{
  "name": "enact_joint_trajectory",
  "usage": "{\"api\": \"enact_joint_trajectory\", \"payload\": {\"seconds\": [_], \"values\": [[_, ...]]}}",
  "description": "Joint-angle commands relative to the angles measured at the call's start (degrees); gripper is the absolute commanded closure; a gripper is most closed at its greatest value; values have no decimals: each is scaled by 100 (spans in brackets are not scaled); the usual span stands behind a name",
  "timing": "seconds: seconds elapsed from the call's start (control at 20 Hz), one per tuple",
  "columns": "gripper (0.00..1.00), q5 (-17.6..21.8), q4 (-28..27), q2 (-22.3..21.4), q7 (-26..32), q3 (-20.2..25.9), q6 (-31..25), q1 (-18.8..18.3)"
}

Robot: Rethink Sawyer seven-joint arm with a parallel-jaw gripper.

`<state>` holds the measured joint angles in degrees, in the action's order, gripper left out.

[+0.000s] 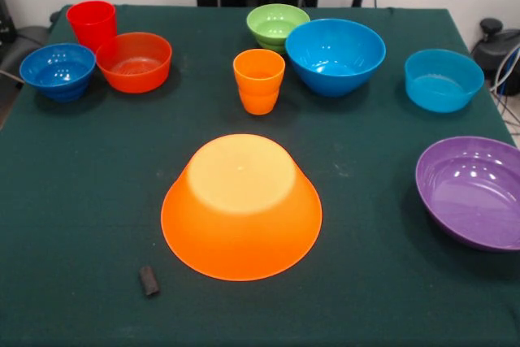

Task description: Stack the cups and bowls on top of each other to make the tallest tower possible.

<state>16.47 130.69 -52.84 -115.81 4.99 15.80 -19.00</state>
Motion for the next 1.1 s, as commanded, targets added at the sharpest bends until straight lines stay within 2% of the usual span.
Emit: {"api": "enact_joint_trajectory", "payload": {"seconds": [0.05,0.15,0.25,0.5,0.65,1.1], "values": [[100,175,387,-266,-624,878,-893,-134],[100,114,435,-447,-620,1057,-1056,-232],[100,51,383,-447,-571,880,-1074,-83],[100,-10,25,270,-545,64,-464,548],[100,-12,13,504,-692,118,-298,511],[100,-42,-7,463,-756,18,-212,661]]}}
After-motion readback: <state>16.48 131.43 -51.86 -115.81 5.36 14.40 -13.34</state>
